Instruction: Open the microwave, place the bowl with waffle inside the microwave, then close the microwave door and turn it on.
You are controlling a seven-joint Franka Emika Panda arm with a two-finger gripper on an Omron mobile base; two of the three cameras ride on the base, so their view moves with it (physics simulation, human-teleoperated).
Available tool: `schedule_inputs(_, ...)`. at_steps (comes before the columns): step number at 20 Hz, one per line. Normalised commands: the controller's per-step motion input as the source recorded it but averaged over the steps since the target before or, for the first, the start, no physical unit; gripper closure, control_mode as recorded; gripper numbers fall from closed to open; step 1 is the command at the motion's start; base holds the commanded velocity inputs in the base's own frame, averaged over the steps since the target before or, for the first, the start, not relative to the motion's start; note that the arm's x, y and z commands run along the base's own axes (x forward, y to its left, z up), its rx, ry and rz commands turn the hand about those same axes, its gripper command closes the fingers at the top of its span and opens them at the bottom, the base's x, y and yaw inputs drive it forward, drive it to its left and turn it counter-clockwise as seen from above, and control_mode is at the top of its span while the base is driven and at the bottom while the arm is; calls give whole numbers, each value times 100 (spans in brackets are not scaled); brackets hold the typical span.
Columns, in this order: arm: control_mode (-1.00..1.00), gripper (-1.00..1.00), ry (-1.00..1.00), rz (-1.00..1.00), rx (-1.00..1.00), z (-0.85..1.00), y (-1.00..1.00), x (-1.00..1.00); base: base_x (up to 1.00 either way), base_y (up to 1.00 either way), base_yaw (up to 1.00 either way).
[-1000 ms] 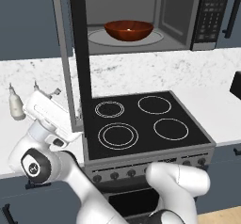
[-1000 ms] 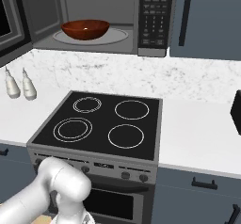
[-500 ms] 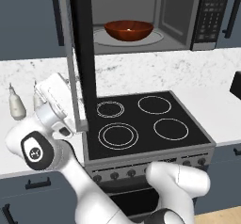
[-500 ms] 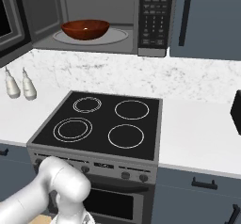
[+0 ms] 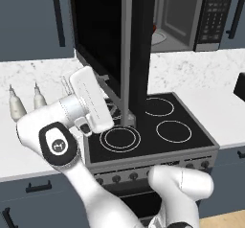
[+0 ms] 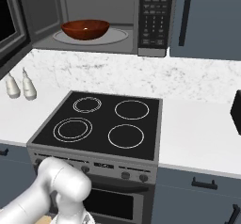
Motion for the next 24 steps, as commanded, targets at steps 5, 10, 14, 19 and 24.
schedule_inputs(5, -100, -100, -18, 29, 35, 0, -90, 6, 0, 0, 0)
schedule_inputs(10, -100, -100, -12, 33, 33, 0, -75, 32, 0, 0, 0)
schedule_inputs(14, -100, -100, -6, 32, 30, 0, -51, 69, 0, 0, 0)
schedule_inputs(19, -100, -100, -3, 29, 27, 0, -37, 87, 0, 0, 0)
schedule_inputs(24, -100, -100, -3, 29, 25, 0, -30, 95, 0, 0, 0)
